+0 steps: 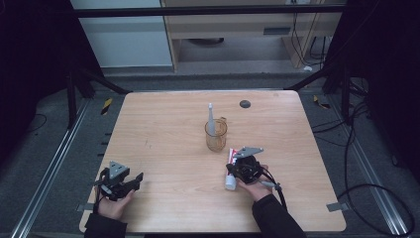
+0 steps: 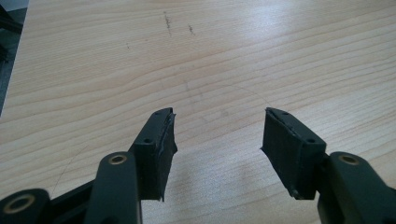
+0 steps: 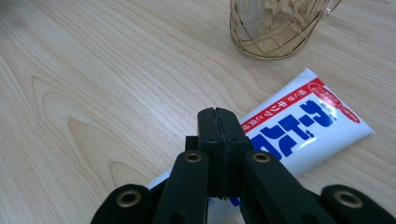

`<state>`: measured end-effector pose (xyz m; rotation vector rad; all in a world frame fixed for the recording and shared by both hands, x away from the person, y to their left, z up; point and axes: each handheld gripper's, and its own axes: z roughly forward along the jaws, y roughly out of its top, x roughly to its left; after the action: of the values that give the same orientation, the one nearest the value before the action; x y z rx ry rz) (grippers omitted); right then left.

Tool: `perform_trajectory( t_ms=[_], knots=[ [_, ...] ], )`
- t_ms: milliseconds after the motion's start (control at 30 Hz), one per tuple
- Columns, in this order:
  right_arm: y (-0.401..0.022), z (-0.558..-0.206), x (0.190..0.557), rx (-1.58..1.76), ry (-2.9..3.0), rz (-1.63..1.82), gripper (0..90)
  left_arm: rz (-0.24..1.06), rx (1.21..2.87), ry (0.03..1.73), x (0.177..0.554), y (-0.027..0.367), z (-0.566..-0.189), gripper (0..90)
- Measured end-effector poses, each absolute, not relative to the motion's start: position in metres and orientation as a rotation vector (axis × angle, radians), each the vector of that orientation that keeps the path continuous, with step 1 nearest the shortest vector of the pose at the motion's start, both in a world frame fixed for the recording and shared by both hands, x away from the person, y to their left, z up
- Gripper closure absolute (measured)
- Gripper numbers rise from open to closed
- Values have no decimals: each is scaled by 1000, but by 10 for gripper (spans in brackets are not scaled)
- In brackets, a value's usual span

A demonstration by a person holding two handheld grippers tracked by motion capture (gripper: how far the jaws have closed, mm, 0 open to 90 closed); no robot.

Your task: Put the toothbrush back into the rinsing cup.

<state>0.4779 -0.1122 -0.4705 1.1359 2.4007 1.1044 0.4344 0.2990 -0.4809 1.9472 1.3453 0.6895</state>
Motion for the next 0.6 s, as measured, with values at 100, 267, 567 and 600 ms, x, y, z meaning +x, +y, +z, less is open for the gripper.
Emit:
perform_trajectory(
  t_ms=[100, 267, 567, 600],
  knots=[
    [-112, -471, 478, 1131, 2403, 1104, 900, 689, 1949, 1345, 434, 299, -481, 430],
    [-113, -471, 476, 1123, 2404, 1099, 900, 686, 1951, 1347, 434, 299, -481, 430],
    [-111, -470, 474, 1130, 2383, 1126, 900, 686, 1956, 1345, 435, 298, -482, 429],
    [-109, -471, 475, 1123, 2386, 1131, 900, 686, 1955, 1345, 435, 298, -482, 430]
  ],
)
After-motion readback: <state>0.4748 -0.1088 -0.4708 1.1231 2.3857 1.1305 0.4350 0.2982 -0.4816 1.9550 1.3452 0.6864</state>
